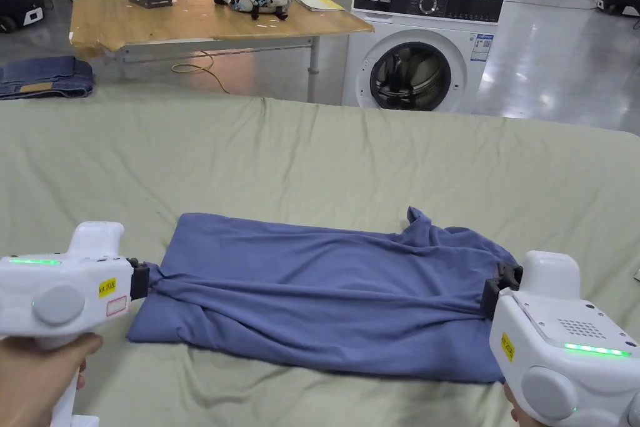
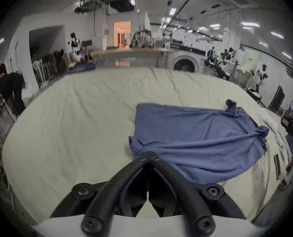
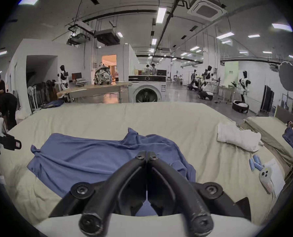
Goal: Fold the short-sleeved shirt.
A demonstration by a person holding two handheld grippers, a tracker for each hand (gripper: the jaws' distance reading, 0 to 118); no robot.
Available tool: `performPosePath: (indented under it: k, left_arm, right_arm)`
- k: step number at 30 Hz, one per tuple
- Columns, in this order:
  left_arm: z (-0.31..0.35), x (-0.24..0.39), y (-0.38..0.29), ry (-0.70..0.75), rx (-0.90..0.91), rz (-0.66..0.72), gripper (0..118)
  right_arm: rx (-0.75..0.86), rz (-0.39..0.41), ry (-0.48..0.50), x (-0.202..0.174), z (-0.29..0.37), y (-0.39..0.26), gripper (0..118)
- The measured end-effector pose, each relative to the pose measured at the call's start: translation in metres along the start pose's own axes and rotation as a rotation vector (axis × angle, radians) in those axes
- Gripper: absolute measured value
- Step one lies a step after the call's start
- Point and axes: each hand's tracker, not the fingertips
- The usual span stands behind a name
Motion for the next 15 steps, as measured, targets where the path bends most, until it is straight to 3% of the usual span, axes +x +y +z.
performPosePath:
  k: [4, 5, 6, 8, 9, 15]
  left_arm:
    - [-0.04, -0.023, 0.019, -0.022, -0.153, 0.028, 0]
    - [-0.049, -0.026, 0.023, -0.025, -0.189, 0.036, 6]
    - [-0.057, -0.029, 0.025, -0.036, -0.225, 0.046, 20]
    - [-0.065, -0.027, 0.024, -0.048, -0.311, 0.074, 73]
    - [-0.072, -0.027, 0.023, -0.039, -0.348, 0.077, 86]
    - [-0.103, -0.024, 0.002, 0.081, -0.468, 0.013, 87]
  right_arm:
    - [-0.029, 0.008, -0.003, 0.002, -0.001, -0.006, 0]
    - [-0.033, 0.01, -0.004, 0.002, -0.001, -0.007, 0]
    - [-0.038, 0.013, -0.006, 0.003, -0.001, -0.009, 0]
    - [-0.052, 0.018, -0.012, 0.007, -0.003, -0.013, 0]
    - [-0.057, 0.021, -0.016, 0.007, -0.003, -0.014, 0]
    - [-0.095, 0.032, -0.03, 0.016, -0.014, -0.028, 0]
